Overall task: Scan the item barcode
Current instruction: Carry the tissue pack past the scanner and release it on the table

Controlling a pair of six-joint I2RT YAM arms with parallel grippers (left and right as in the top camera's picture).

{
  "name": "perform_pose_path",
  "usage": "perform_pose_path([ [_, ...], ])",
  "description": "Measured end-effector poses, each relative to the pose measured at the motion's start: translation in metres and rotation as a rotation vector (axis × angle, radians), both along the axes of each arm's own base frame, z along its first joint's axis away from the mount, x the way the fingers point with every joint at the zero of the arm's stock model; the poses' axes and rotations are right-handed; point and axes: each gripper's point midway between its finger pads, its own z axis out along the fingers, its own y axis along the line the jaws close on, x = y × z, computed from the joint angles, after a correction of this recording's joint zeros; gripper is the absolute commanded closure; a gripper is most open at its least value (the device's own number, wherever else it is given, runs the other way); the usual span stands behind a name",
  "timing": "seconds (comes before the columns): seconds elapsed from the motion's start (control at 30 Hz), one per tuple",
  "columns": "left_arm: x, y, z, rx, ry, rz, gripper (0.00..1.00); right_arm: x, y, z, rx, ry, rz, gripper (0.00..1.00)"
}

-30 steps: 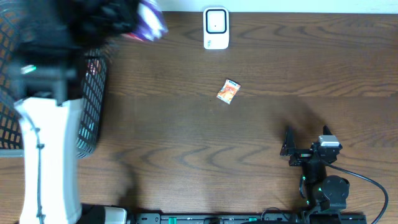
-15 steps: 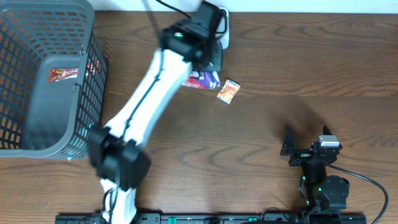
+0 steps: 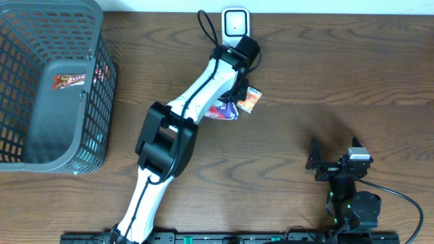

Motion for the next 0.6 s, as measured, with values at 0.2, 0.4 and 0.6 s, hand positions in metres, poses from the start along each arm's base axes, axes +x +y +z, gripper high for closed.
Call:
perform_pose_path([
  [0.2,-0.014,-0.033,-0.003,-0.098,0.036,-0.031,0.64,0.0,0.0,0.0,0.0,0.0,0.0,0.01],
  [0.4,-0.025,-0.065,0.009,-0.175,0.044,-0.075,0.27,0.0,0.0,0.0,0.0,0.0,0.0,0.01],
  [0.6,0.009,-0.068,0.082,-0.283,-0.113,-0.086,0.24,0.0,0.0,0.0,0.0,0.0,0.0,0.01],
])
